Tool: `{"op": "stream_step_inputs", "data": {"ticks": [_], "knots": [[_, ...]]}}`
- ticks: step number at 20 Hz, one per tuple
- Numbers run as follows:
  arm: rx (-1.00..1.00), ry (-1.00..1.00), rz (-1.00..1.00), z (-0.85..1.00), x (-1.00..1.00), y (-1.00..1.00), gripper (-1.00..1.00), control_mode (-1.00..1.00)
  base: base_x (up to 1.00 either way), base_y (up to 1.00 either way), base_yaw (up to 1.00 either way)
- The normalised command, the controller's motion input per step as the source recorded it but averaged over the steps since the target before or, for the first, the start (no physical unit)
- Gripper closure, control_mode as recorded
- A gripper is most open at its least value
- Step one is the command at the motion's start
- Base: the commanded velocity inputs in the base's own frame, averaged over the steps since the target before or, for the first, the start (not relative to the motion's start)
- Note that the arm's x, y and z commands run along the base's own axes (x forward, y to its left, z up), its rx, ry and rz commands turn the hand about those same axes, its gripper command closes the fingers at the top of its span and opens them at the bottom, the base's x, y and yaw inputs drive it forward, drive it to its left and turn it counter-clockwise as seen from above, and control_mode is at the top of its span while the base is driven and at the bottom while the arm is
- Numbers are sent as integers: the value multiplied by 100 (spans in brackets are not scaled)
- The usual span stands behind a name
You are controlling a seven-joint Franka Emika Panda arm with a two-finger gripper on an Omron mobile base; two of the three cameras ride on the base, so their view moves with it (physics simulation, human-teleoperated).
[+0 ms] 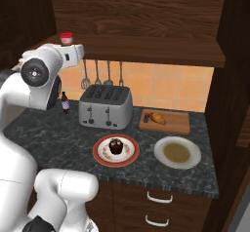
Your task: From the different types of pastries on the counter, select a croissant and place it on the cutting board. Then retrieve a jar of jam from the cabinet and place it alongside the croissant on the cutting board.
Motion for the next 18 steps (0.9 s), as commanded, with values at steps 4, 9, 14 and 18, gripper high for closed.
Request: {"op": "stream_step_inputs", "data": {"ticks": [4,9,14,18], "knots": [[4,0,10,0,49,19,-100,-100,0,0,0],[7,3,9,0,64,0,-100,-100,0,0,0],[1,7,5,-11,64,9,-100,-100,0,0,0],[0,7,1,-13,65,32,-100,-100,0,0,0]]}}
